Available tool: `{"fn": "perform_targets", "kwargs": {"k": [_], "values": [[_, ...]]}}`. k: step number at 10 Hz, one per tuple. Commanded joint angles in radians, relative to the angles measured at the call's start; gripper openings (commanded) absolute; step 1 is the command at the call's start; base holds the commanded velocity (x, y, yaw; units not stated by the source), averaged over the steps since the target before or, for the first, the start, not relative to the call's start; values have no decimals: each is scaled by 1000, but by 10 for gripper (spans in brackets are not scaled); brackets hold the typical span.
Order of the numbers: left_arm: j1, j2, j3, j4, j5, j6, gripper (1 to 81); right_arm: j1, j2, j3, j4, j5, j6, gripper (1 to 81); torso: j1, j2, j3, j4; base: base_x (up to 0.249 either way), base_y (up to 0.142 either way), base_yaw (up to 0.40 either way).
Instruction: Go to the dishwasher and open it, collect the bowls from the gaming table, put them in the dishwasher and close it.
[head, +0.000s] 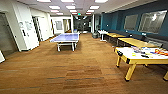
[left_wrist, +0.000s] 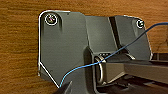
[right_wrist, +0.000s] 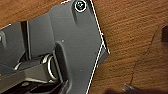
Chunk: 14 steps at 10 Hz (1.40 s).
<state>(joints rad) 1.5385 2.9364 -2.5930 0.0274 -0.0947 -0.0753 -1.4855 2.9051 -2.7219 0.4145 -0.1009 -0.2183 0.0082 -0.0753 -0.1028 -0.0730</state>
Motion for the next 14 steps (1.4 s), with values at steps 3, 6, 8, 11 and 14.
{"fn": "perform_targets", "kwargs": {"k": [3, 6, 8, 11, 14], "values": [[-43, -9, 5, 3, 50, 3, 811, 37, 24, -48, -16, -56, 16, 811, 1, 0, 0, 0, 163, 0, 0], [-42, -11, 5, 3, 50, 3, 811, 40, 25, -36, -111, -48, 30, 811, 0, 0, 0, 0, 167, 0, 0], [-42, -11, 5, 5, 50, 3, 811, 40, 24, -41, -140, -48, 98, 811, 1, 0, 0, 0, 171, 0, 0], [-42, -11, 5, 6, 50, 3, 811, 36, 1, -10, -233, -23, 223, 811, 1, 0, 0, 0, 175, 0, 0], [-44, -8, 5, 11, 50, 3, 811, 6, -74, 149, -237, 53, 211, 811, 1, 0, 0, 0, 175, 0, 0]]}}
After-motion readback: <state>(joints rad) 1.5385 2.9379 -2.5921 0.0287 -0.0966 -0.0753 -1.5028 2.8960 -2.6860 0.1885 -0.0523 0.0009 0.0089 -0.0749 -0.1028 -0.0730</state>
